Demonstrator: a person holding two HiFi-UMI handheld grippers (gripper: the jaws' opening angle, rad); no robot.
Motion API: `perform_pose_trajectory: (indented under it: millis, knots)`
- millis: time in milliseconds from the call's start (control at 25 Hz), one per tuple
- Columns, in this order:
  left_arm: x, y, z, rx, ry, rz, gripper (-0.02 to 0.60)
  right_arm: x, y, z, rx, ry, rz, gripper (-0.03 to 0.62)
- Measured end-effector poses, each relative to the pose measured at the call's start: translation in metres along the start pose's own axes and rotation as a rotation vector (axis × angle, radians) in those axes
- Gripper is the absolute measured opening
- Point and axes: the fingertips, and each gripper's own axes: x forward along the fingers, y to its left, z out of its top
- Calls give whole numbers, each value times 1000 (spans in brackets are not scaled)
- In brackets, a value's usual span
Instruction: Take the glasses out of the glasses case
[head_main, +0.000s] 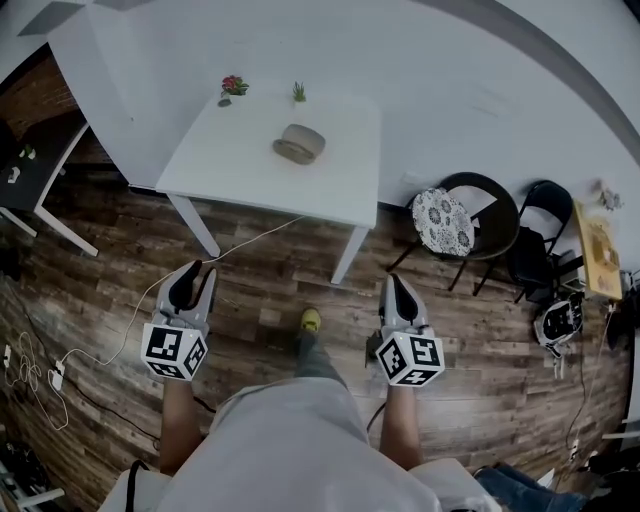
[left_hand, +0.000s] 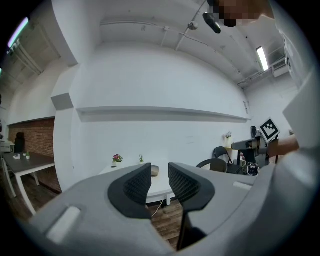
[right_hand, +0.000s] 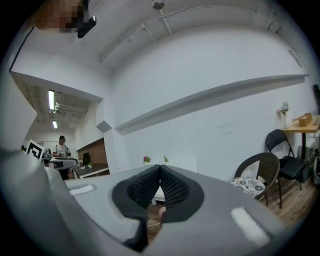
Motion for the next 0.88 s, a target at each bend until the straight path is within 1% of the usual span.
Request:
perform_pose_trajectory:
  millis: [280, 440, 680, 880]
  knots:
    - [81, 34, -3, -14, 25, 11, 117, 87, -24, 4, 12, 33, 11, 3]
    - [135, 45, -10, -26, 62, 9, 117, 145, -46, 8, 23, 70, 16, 3]
    - [214, 72, -15, -40, 111, 16, 117, 237, -69, 15, 34, 104, 49, 3]
    - [283, 85, -10, -15, 133, 7, 117, 300, -95, 17, 49, 127, 64, 2]
